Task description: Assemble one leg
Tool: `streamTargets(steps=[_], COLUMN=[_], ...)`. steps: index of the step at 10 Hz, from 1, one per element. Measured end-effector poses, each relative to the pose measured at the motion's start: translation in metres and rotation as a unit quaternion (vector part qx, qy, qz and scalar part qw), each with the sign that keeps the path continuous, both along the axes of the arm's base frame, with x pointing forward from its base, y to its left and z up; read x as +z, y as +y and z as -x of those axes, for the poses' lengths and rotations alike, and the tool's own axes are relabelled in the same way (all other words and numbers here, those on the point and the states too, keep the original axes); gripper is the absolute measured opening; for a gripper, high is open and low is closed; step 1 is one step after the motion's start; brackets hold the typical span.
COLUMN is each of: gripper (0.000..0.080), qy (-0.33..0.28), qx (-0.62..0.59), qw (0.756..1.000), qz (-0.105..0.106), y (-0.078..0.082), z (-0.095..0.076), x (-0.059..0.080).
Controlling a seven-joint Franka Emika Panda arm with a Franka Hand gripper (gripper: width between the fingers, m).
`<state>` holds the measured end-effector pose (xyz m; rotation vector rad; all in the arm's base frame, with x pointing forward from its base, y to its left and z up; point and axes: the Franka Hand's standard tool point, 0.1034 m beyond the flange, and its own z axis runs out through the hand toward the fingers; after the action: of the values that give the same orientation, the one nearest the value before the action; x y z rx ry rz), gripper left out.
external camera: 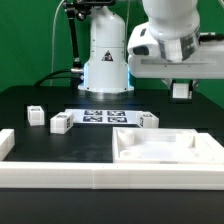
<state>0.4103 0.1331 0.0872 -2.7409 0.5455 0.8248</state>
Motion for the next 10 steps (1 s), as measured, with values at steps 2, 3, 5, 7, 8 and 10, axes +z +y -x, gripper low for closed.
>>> streamTargets(steps=[2, 3, 5, 7, 8, 10], gripper=[0.0290, 0.0290, 0.0290, 0.0290, 0.0290, 0.0290], qy=[-0.058, -0.085, -0.142, -0.194, -0.230, -0.302], qx=[0.007, 0.012, 0.015, 0.013, 0.005, 0.070], qw=[0.998, 0.996, 0.989, 0.980, 0.971, 0.947], qz=[0.014, 0.018, 0.028, 0.047, 0.058, 0.080], y=[-0.016, -0.017, -0.018, -0.016, -0.016, -0.019], z=[-0.014, -0.026, -0.052, -0.048, -0.055, -0.055], x=[-0.007, 0.003, 0.020, 0.015, 0.016, 0.012])
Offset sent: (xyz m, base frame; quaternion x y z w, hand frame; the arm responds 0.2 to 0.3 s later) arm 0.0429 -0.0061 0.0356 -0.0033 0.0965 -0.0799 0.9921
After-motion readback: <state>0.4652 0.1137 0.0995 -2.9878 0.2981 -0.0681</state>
